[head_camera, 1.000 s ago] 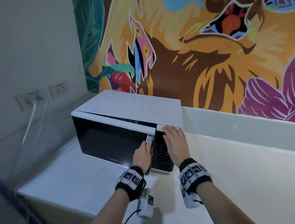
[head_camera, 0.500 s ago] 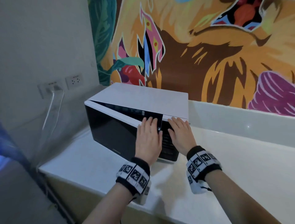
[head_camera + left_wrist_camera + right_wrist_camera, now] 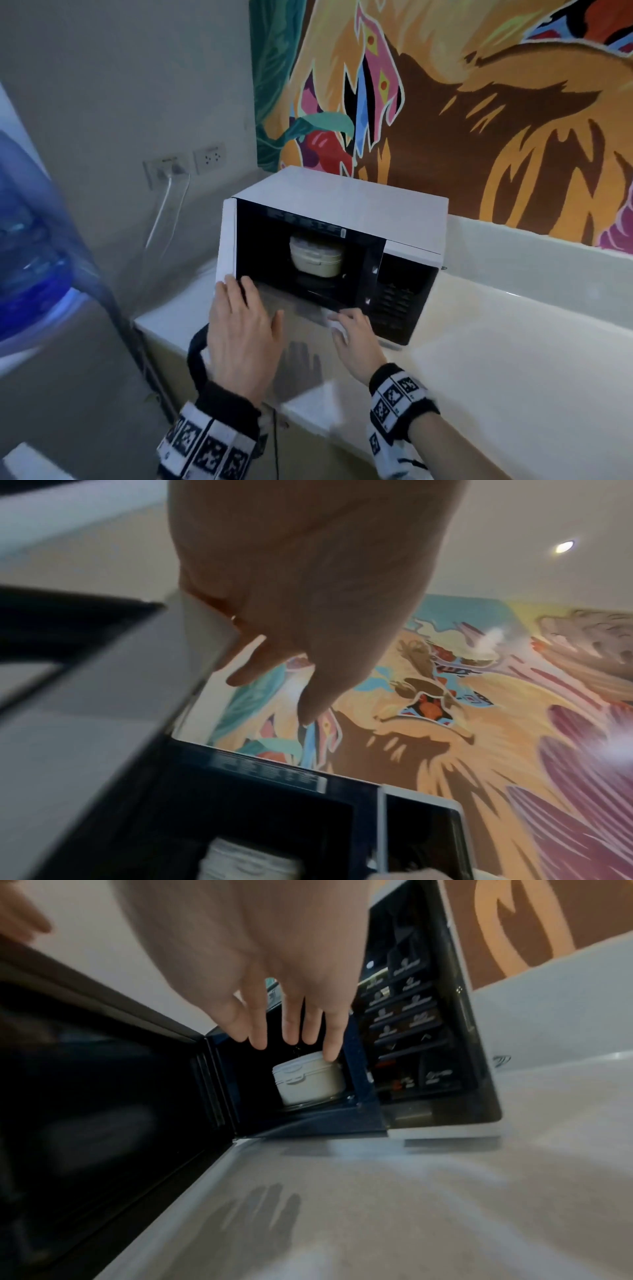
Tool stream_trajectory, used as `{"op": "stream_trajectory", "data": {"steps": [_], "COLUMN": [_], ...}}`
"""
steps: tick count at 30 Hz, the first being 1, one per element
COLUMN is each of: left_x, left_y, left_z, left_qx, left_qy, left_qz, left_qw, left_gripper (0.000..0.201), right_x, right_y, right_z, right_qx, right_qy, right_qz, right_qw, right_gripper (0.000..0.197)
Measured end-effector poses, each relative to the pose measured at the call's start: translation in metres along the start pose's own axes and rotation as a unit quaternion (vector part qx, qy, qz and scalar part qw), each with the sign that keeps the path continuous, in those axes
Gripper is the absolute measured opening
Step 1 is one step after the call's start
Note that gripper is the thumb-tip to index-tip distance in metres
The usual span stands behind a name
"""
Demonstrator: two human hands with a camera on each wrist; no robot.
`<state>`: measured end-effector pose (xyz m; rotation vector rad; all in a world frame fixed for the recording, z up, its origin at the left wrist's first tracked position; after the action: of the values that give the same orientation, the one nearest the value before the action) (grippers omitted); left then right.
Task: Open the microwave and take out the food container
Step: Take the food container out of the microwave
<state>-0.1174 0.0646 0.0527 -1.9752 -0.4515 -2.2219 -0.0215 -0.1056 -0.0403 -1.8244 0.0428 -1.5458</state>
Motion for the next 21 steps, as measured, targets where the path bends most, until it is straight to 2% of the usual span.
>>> {"op": "stream_trajectory", "data": {"steps": [6, 11, 14, 16, 18, 21], "left_x": [-0.002, -0.013, -0.021, -0.029, -0.045, -0.084], "left_y": [-0.074, -0.113, -0.120, -0.104, -0.073, -0.024], "left_z": [0.023, 0.047, 0.057, 0.070, 0.092, 0.145], "left_qx": [0.118, 0.154, 0.159, 0.131, 0.046, -0.112], "left_qy": [0.047, 0.084, 0.111, 0.129, 0.123, 0.019], "left_qz": [0.013, -0.017, -0.052, -0.058, -0.066, -0.092], "left_qw": [0.992, 0.984, 0.980, 0.981, 0.989, 0.989], "left_gripper": [0.063, 0.067, 0.067, 0.070, 0.067, 0.054], "right_x": [-0.008, 0.001, 0.008, 0.012, 0.016, 0.027], "right_y": [-0.009, -0.001, 0.004, 0.007, 0.010, 0.019], "right_z": [0.040, 0.075, 0.097, 0.113, 0.131, 0.160], "right_qx": [-0.037, -0.084, -0.089, -0.088, -0.111, -0.171], "right_qy": [-0.032, -0.001, 0.013, 0.012, 0.011, 0.041], "right_qz": [0.139, 0.221, 0.199, 0.157, 0.152, 0.221], "right_qw": [0.989, 0.972, 0.976, 0.984, 0.982, 0.959], "right_gripper": [0.028, 0.027, 0.031, 0.036, 0.043, 0.050]}}
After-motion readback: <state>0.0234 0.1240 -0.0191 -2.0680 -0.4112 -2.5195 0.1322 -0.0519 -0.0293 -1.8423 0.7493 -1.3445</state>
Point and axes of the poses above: each hand's wrist, its own z-axis towards the middle knuckle, its own x-axis out of the back of the hand, y = z × x, the point moved 1 cm from there along z, towards the middle knuckle, and after that the axes turned 15 degrees about -y, right-handed, at the moved point
